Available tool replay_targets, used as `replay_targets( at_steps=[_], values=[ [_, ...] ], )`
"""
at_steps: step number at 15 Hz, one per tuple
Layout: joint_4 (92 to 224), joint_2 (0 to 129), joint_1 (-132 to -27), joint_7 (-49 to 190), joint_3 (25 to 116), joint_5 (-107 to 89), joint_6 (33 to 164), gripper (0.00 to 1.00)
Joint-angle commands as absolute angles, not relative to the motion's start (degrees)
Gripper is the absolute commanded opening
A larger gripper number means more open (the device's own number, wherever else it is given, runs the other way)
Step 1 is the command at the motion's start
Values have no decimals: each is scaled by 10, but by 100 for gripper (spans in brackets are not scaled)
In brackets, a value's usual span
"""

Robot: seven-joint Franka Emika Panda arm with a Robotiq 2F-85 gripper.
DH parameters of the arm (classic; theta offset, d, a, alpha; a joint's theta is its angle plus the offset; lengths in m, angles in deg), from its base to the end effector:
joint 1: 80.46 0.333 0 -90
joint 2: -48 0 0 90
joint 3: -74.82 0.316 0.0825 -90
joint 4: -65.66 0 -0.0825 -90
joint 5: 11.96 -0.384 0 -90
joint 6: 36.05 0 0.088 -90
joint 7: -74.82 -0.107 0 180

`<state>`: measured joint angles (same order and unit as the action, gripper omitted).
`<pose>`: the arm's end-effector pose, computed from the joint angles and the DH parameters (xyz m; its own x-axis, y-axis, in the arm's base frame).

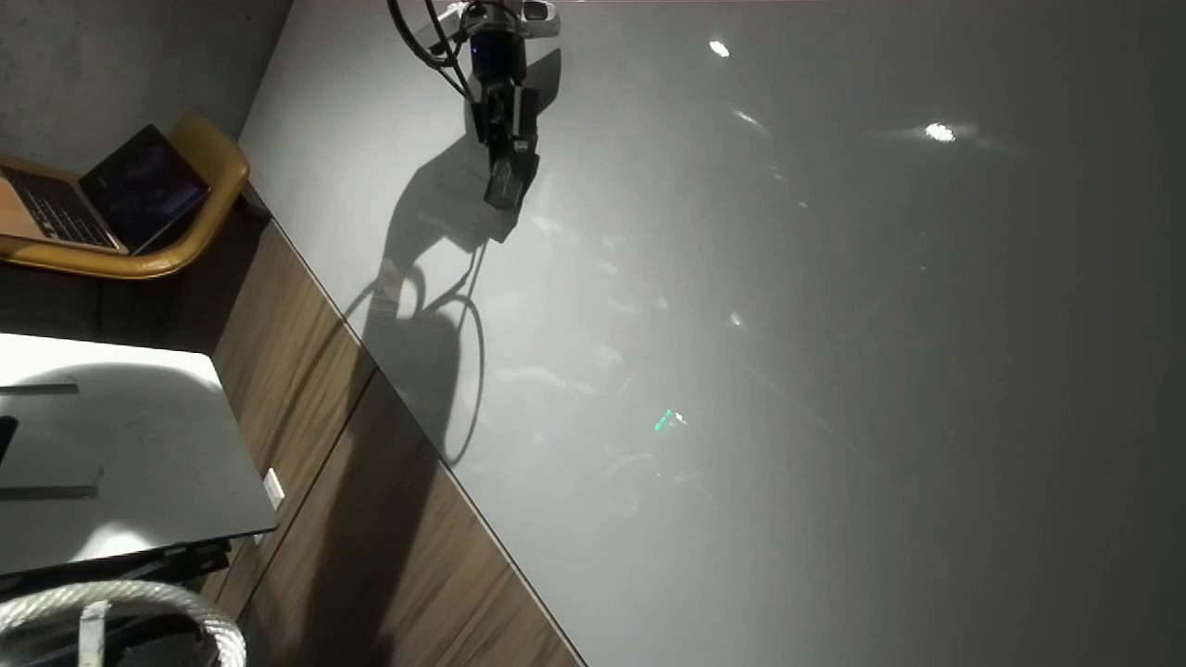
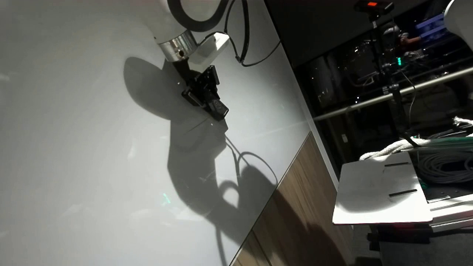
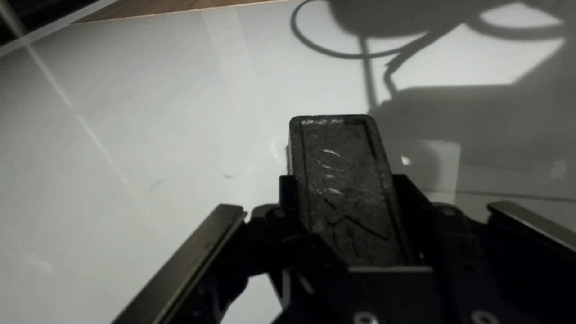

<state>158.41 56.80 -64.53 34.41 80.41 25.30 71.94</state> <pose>0.5994 0.1835 0.5548 0.9070 -0.0517 0.4179 -0.2380 -0.8815 0.4077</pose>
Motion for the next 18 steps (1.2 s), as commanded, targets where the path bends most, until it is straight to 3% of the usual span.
replay_targets(
  at_steps=[1,9,18],
  values=[
    [1665,497,-707,336,774,269,810,29],
    [1744,454,-788,338,756,245,941,29],
    [1673,499,-759,430,796,193,885,29]
  ],
)
